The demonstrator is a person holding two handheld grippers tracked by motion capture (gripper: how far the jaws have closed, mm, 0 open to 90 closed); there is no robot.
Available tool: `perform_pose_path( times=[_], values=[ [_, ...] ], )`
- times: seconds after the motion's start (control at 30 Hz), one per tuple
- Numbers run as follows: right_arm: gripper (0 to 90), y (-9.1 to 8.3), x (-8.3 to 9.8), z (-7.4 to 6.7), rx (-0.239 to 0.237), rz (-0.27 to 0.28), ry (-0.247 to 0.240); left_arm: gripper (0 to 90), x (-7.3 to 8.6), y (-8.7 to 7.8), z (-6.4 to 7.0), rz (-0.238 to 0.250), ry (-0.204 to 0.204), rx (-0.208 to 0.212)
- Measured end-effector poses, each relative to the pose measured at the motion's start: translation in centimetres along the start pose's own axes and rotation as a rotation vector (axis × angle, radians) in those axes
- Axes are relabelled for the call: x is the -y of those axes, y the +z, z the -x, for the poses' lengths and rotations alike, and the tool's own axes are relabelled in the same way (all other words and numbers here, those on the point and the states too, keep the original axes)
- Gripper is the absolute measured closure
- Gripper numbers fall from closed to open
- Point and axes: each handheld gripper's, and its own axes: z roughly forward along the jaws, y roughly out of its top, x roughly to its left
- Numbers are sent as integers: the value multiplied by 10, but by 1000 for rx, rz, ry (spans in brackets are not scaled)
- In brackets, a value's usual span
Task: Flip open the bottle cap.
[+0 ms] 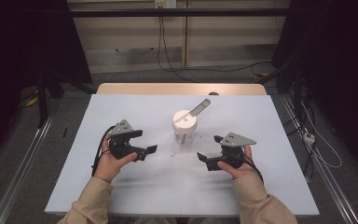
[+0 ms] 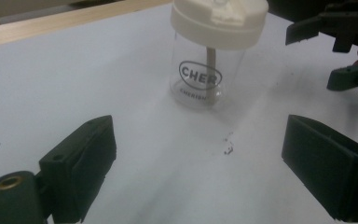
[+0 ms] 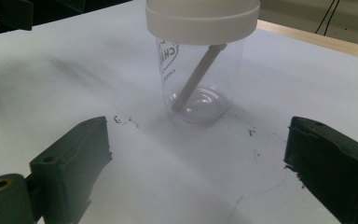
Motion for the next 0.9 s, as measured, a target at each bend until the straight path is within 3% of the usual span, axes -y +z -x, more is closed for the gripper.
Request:
perform_pose_path(
  times=[0.33,0.9],
  values=[
    [61,-12,8,4,3,1,16,93,17,-16,-5,14,-32,-26],
    [63,-31,20,9,5,-1,27,75,30,-33,-10,13,-20,-58]
  ],
)
